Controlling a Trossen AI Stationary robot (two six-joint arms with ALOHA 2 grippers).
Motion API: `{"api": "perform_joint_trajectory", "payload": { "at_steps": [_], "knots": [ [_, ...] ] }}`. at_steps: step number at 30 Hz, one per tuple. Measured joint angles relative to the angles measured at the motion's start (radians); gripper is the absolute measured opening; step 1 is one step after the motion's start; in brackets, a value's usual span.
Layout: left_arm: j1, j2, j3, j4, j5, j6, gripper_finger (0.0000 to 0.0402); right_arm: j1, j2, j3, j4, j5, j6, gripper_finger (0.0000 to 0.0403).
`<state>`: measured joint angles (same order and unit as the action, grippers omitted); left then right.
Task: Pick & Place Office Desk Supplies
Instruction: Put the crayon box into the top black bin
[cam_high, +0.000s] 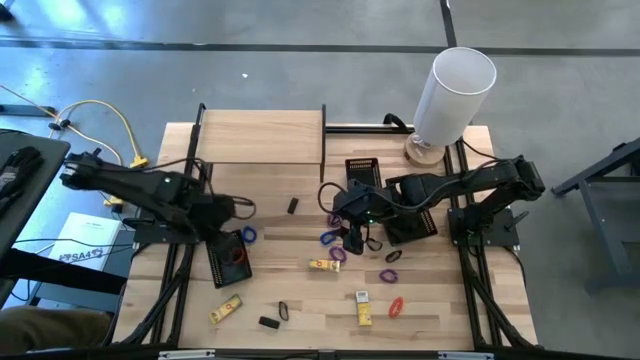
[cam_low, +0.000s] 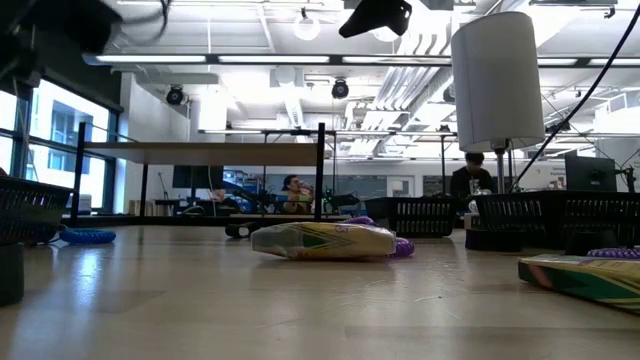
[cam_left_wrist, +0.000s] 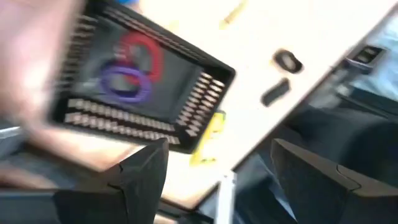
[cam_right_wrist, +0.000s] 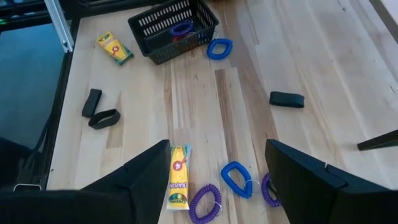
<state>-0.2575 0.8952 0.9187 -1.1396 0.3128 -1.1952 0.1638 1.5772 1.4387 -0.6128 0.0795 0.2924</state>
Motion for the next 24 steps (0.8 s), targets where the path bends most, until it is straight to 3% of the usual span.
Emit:
{"api": "perform_joint_trajectory", "payload": {
  "at_steps": [4, 8, 14, 24],
  "knots": [
    [-0.119, 0.055, 0.134, -0.143, -0.176, -0.069, 0.0276, 0.000, 0.000, 0.000, 0.000, -0.003, -0.001, 0.0250],
    [-0.274, 0.149, 0.185, -0.153, -0.297, -0.156, 0.0276, 0.002, 0.000, 0.000, -0.005, -0.007, -0.001, 0.0250],
    [-0.476, 0.298, 0.187, -0.109, -0.303, -0.271, 0.0276, 0.030, 0.000, 0.000, -0.012, -0.008, -0.001, 0.0250],
    [-0.689, 0.431, 0.187, 0.202, -0.342, -0.378, 0.0276, 0.072, 0.000, 0.000, -0.011, -0.008, -0.008, 0.0250]
  ]
}}
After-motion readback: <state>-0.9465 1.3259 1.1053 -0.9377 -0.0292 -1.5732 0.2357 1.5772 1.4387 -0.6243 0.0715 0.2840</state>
